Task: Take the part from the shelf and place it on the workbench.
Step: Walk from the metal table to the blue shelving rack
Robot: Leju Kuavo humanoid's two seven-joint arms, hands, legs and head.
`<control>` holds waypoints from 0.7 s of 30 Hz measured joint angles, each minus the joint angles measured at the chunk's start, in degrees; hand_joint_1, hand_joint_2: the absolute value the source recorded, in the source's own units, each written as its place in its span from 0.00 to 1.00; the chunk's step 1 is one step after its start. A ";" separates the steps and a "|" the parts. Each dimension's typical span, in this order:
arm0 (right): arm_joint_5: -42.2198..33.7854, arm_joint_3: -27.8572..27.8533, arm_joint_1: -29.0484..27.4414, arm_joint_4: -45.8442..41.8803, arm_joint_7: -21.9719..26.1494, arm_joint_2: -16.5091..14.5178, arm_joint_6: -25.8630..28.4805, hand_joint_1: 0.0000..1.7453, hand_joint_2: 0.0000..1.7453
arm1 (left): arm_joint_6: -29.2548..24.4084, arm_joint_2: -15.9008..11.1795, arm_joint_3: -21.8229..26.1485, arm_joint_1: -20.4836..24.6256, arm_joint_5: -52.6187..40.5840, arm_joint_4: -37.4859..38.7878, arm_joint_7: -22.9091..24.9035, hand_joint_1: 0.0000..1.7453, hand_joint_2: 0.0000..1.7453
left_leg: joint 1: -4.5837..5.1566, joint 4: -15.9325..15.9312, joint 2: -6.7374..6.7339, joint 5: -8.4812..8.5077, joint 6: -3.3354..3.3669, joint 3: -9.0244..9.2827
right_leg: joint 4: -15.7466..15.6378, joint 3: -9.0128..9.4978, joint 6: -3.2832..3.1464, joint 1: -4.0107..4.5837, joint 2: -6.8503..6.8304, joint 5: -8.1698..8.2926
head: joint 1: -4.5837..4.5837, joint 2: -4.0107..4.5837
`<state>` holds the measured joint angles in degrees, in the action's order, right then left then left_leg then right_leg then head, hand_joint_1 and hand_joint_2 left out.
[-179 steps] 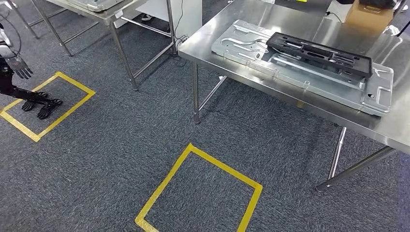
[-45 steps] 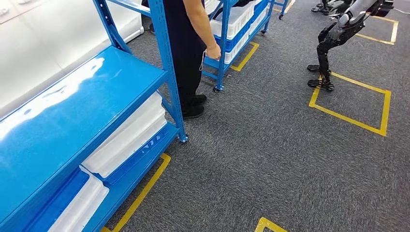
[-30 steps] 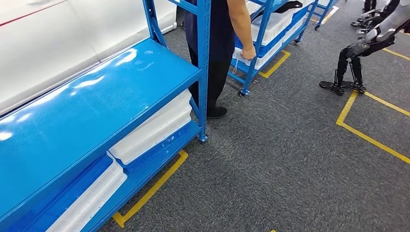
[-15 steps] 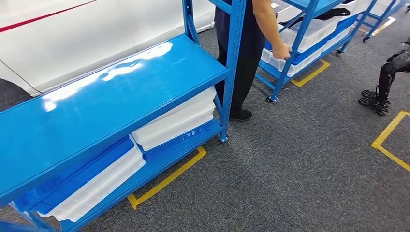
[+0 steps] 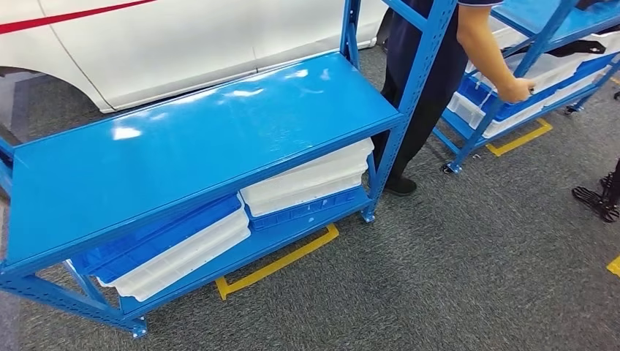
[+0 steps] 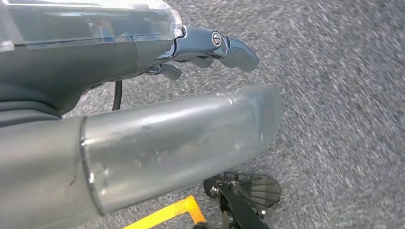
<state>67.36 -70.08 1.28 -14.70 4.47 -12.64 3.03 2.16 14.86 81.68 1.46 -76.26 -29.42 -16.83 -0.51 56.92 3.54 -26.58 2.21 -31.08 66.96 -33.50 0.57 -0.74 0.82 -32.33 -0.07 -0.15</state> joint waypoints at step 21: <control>0.31 -0.70 0.20 -0.13 -0.38 -0.10 -0.18 0.00 0.00 | -0.20 -0.09 0.00 -0.13 -0.75 0.01 -0.09 0.00 0.00 | 0.20 0.33 -6.00 -1.05 -1.48 0.33 | -8.94 4.19 -0.83 0.65 -7.79 2.72 | -0.02 0.00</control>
<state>67.67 -70.78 1.47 -14.82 4.09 -12.74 2.85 1.97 14.77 81.68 1.33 -77.02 -29.42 -16.92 -0.30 57.26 -2.47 -27.63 0.72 -30.75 58.02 -29.32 -0.26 -0.09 -6.96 -29.61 -0.08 -0.15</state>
